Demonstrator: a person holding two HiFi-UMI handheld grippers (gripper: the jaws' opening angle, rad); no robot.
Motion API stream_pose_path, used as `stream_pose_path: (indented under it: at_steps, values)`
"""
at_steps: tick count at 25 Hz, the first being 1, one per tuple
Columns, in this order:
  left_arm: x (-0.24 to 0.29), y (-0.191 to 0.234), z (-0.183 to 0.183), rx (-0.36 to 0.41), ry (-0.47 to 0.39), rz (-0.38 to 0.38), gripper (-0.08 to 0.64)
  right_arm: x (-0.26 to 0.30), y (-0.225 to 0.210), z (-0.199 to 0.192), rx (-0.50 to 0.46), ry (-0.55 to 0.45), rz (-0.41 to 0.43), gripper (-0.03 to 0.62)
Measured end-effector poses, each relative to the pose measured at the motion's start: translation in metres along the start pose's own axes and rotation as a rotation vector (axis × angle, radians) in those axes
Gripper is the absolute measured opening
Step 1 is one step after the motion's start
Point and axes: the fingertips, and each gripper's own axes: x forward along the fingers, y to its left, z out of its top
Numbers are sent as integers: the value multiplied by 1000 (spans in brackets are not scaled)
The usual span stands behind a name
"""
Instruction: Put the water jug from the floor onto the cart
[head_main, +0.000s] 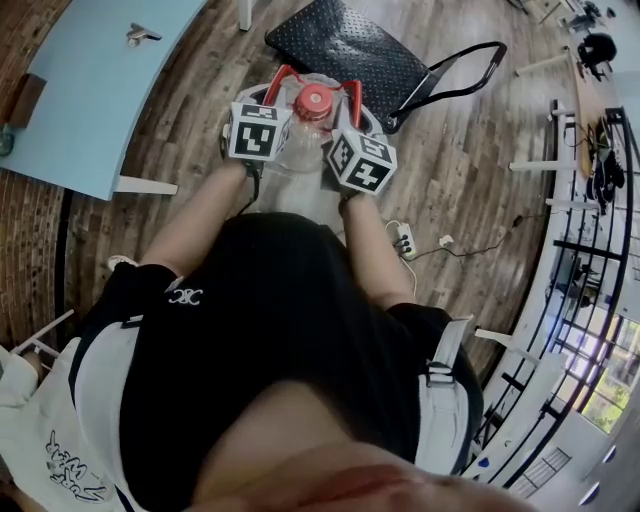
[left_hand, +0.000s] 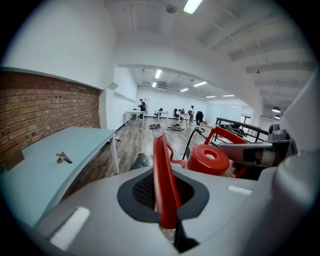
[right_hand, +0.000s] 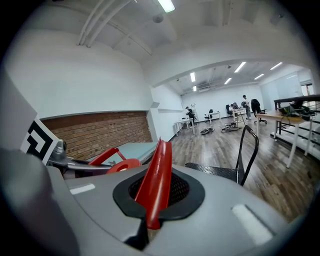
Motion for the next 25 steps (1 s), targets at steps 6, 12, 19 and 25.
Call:
stream_pose_path:
  at_steps: [6, 12, 19, 25]
  values:
    - [3, 24, 8, 27, -7, -12, 2, 15, 17, 0, 2, -14, -35, 14]
    - [18, 43, 11, 33, -2, -9, 2, 38, 26, -2, 9, 5, -28, 14]
    - [52, 73, 16, 23, 18, 21, 2, 89, 30, -1, 11, 29, 27, 14]
    - [99, 91, 46, 18, 42, 39, 3, 147, 14, 20, 28, 58, 68, 14]
